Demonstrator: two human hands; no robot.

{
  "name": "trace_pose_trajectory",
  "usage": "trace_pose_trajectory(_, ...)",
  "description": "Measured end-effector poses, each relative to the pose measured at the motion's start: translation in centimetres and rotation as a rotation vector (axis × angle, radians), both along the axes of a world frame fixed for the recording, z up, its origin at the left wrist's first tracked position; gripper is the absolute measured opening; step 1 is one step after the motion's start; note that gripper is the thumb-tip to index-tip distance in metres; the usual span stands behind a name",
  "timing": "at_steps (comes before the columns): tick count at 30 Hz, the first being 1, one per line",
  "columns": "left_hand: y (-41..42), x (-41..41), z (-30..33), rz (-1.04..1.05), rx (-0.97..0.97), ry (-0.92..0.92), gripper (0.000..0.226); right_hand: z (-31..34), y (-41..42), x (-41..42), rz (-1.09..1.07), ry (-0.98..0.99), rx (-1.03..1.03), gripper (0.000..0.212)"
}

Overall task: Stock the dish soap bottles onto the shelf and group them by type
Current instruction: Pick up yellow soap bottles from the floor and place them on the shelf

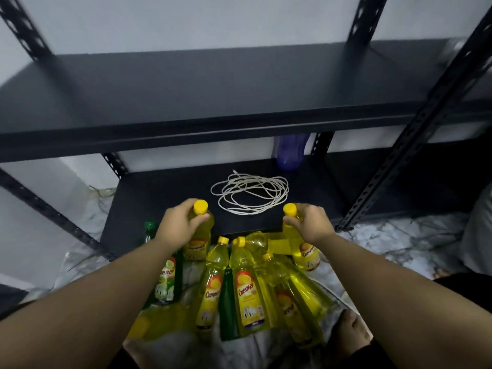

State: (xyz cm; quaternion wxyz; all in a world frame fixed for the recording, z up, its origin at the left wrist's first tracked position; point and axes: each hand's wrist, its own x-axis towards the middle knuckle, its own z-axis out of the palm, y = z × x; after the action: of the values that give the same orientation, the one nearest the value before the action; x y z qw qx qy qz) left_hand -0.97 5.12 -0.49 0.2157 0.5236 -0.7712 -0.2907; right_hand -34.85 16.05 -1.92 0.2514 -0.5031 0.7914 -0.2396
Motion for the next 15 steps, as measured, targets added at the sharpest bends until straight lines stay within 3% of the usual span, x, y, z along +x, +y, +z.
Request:
trace_pose_trajectory(5,2.0,0.1,5.6,-0.018,-0.090,0.087,0.034,5.0,1.0,2.2,0.048,-0.065,-0.183,0.028)
trace_pose_trajectory(15,3.4,-0.2,20.4,-0.043,-0.225,0.293,0.025,21.6,1.3,4.9,0.154,-0.052,-0.533,0.021)
